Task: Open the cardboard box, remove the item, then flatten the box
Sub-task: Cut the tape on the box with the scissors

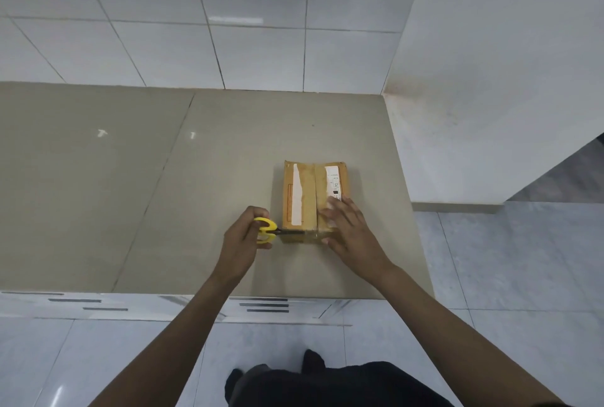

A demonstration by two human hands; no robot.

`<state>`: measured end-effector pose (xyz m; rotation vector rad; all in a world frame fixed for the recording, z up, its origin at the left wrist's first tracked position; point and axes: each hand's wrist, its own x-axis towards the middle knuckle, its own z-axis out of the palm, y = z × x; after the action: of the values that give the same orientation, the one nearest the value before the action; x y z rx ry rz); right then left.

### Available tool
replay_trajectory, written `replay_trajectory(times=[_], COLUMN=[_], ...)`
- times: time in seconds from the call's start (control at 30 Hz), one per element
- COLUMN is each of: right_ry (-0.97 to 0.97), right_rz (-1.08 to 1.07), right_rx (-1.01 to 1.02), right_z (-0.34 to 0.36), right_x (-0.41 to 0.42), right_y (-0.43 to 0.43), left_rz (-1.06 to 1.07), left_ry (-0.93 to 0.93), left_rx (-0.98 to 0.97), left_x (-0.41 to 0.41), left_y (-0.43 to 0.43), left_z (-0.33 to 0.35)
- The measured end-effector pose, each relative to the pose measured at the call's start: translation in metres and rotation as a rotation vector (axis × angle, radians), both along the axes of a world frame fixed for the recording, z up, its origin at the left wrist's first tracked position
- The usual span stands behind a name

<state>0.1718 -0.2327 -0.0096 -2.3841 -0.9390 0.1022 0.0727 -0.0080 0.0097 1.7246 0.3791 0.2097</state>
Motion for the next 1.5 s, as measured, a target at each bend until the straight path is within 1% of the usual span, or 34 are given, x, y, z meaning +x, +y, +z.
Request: replay_trajectory(times=[0.17,0.3,0.37,0.43,0.47,0.53,0.6,0.67,0.73,0.8,0.9,0.97,1.03,1.07,1.1,1.17,1.2,1.23,1.27,1.3,1.37,1.4,1.43,1.5], right_ry=[0.011,0.02,-0.036,-0.146,-0.199,-0.291,-0.377,-0.42,-0.421,-0.422,-0.403,-0.29,-0.092,0.011,0.096,0.202,0.244,0.287,0.328,0.363,0.411,0.427,0.442,0.473], right_rz=[0.006,-0.006,-0.029,-0.085,-0.118,-0.15,-0.111,-0.021,0.034,0.026,-0.035,-0.11,-0.215,-0.27,-0.316,-0.384,-0.412,-0.436,-0.459,-0.479,-0.524,-0.554,-0.584,-0.629], right_rx=[0.005,-0.005,-0.044,-0.123,-0.163,-0.198,-0.141,-0.039,0.026,0.043,0.084,0.135,0.212,0.263,0.334,0.496,0.56,0.604,0.634,0.662,0.734,0.776,0.817,0.883], right_z=[0.003,0.002,0.002,0.005,0.006,0.007,0.005,0.001,-0.002,-0.002,0.001,0.006,0.015,0.02,0.024,0.034,0.038,0.04,0.042,0.043,0.046,0.049,0.051,0.055], right_x=[0.002,0.003,0.001,-0.002,-0.004,-0.007,-0.01,-0.012,-0.016,-0.02,-0.026,-0.031,-0.037,-0.039,-0.04,-0.039,-0.038,-0.035,-0.034,-0.032,-0.029,-0.027,-0.026,-0.025], right_y=[-0.004,-0.003,0.0,0.005,0.009,0.013,0.013,0.011,0.009,0.008,0.008,0.009,0.013,0.015,0.016,0.019,0.019,0.019,0.019,0.019,0.019,0.02,0.021,0.022], left_rz=[0.001,0.05,0.08,0.183,0.272,0.474,0.624,0.643,0.558,0.524,0.498,0.542,0.598,0.579,0.523,0.41,0.401,0.405,0.384,0.314,0.1,-0.006,-0.101,-0.243], left_ry=[-0.018,-0.006,-0.027,-0.047,-0.041,0.01,0.131,0.293,0.392,0.424,0.403,0.438,0.463,0.47,0.479,0.537,0.543,0.498,0.406,0.298,0.13,0.092,0.091,0.195], left_rx=[-0.008,-0.112,-0.194,-0.302,-0.34,-0.351,-0.316,-0.254,-0.18,-0.112,-0.04,-0.014,0.015,0.058,0.133,0.346,0.459,0.563,0.657,0.732,0.848,0.906,0.958,0.987], left_x=[0.006,-0.013,-0.016,-0.014,-0.013,-0.014,-0.018,-0.023,-0.028,-0.032,-0.034,-0.031,-0.028,-0.027,-0.026,-0.024,-0.023,-0.022,-0.019,-0.015,0.0,0.011,0.022,0.041], left_y=[-0.008,0.014,0.021,0.022,0.021,0.021,0.024,0.028,0.028,0.025,0.022,0.024,0.026,0.024,0.02,0.011,0.005,-0.002,-0.009,-0.017,-0.035,-0.045,-0.054,-0.073], left_z=[0.009,0.004,0.005,0.008,0.009,0.007,-0.001,-0.011,-0.018,-0.019,-0.016,-0.015,-0.012,-0.01,-0.006,-0.002,0.0,0.003,0.005,0.007,0.012,0.013,0.013,0.011])
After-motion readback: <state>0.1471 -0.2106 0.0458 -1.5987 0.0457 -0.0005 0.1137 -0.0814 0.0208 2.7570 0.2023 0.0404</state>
